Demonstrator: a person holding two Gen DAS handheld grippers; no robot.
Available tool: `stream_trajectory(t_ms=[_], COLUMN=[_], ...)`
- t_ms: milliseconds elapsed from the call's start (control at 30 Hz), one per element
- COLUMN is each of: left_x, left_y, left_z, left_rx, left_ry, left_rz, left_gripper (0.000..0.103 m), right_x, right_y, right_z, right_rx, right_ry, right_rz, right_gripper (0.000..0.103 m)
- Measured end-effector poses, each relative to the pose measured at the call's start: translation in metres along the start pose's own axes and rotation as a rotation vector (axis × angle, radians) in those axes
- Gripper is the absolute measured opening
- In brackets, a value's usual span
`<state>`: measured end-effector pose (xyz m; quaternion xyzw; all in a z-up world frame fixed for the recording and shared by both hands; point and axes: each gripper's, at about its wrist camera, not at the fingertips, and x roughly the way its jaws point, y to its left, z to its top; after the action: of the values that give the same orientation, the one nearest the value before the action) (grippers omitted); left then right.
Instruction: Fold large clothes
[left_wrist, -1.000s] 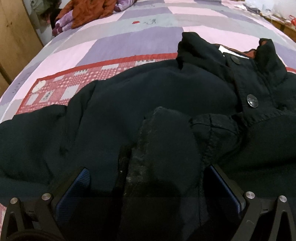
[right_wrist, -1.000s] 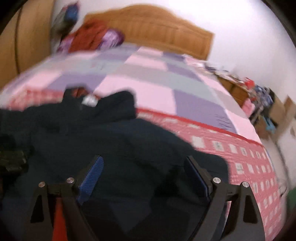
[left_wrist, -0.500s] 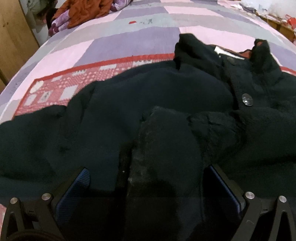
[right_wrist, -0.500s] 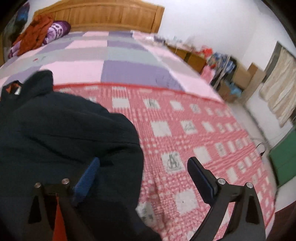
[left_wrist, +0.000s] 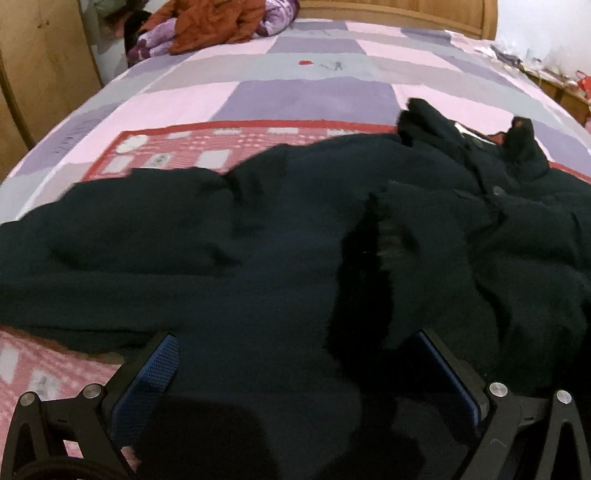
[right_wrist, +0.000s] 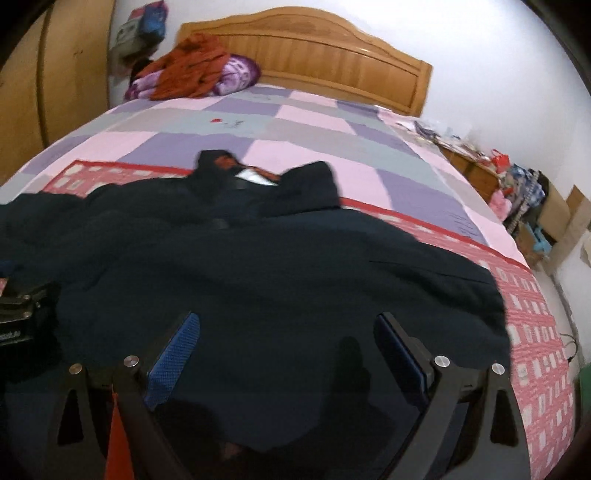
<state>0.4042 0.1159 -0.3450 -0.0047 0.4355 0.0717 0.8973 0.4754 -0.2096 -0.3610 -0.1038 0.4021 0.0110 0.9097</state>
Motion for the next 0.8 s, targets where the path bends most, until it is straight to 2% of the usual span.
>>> stream_trajectory(t_ms=[33, 100, 133, 200, 233, 300, 333, 367, 433, 600, 800], left_x=[-0.002, -0.008, -0.010, -0.015, -0.017, -0.017, -0.017, -0.017, -0.017, -0.019, -0.015], left_y=[0.004, 0.027, 0.034, 0.058, 0.075, 0.096, 0.113, 0.127, 0.155, 0.226, 0.339], left_z=[0.001, 0.001, 0.002, 0.001, 0.001, -0.002, -0.004, -0.007, -0.013, -0.028, -0.046], left_rx=[-0.002, -0.027, -0.037, -0.062, -0.075, -0.093, -0.112, -0.132, -0.172, -0.253, -0.478], left_ry=[-0.002, -0.006, -0.010, -0.023, -0.027, -0.024, -0.015, -0.009, 0.006, 0.026, 0.045], left_rz=[0.006, 0.012, 0.018, 0.036, 0.054, 0.083, 0.105, 0.120, 0.151, 0.224, 0.272], left_gripper=[0.103, 0.103, 0.103, 0.103, 0.103, 0.103, 0.103, 0.103, 0.103, 0.103, 0.103], right_x=[0.010, 0.047, 0.053, 0.041, 0.028, 0.011, 0.011, 0.019, 0.055, 0.059, 0.061], right_y=[0.009, 0.031, 0.032, 0.031, 0.032, 0.045, 0.055, 0.068, 0.086, 0.079, 0.088], right_z=[0.000, -0.008, -0.011, -0.003, 0.003, 0.009, 0.012, 0.012, 0.001, -0.013, -0.008], right_rx=[-0.022, -0.067, -0.059, 0.018, 0.070, 0.066, 0.037, 0.008, -0.019, 0.002, -0.021], right_ry=[0.032, 0.181, 0.197, 0.156, 0.086, -0.006, -0.014, 0.014, 0.149, 0.088, 0.076], right_rz=[-0.005, -0.032, -0.048, -0.058, -0.024, -0.008, 0.002, 0.022, 0.017, 0.016, -0.023], right_gripper=[0.097, 0.097, 0.097, 0.097, 0.097, 0.097, 0.097, 0.097, 0.098, 0.098, 0.098])
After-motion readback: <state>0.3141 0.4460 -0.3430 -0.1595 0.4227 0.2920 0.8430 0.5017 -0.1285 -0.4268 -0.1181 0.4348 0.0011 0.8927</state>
